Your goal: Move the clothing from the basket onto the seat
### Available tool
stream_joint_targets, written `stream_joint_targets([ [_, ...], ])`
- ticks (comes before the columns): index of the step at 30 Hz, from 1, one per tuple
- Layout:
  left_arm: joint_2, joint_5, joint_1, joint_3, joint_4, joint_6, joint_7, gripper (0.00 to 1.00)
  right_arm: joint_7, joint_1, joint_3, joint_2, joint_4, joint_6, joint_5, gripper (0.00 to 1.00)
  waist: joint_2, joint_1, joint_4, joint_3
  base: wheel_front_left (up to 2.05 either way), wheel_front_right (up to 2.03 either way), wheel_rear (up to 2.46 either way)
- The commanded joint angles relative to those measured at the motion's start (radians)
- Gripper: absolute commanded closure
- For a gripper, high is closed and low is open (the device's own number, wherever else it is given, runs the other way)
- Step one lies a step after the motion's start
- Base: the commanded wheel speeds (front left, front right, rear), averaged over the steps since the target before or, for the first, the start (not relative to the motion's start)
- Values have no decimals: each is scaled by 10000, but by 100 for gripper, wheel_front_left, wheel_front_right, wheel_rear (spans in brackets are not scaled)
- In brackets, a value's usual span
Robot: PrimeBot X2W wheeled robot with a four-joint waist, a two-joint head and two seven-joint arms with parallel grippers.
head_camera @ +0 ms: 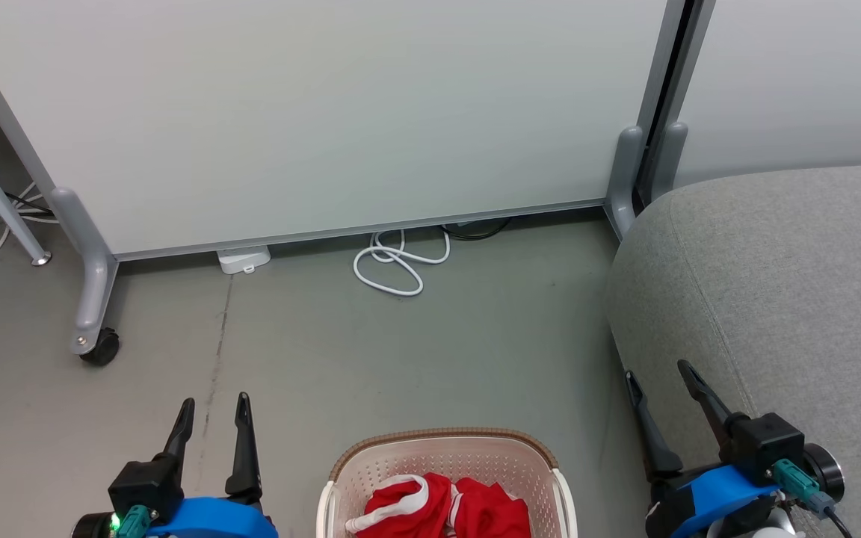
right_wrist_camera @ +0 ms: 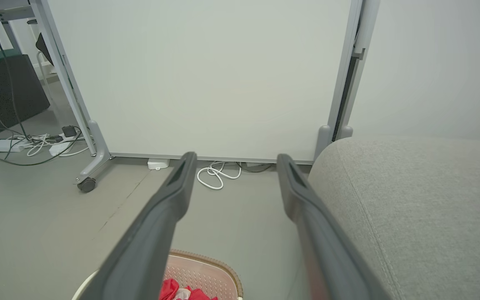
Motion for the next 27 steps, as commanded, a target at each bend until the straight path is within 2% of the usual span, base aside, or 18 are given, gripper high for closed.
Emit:
stream_joint_targets([
  [1, 4, 165, -93, -2, 31, -43, -88, 0, -84, -123, 18, -66, -4, 18, -142, 0, 0, 0, 3, 1, 0, 0, 0],
  [17, -30, 112, -80, 43, 37, -70, -77, 0, -159, -184, 81, -63, 71, 12, 100, 0, 0, 0, -103, 141, 0, 0, 0],
  [27, -31, 9, -720, -95, 600, -191, -73, 0, -148, -927, 647, -57, -263, 12, -23, 0, 0, 0, -961, 1421, 0, 0, 0],
])
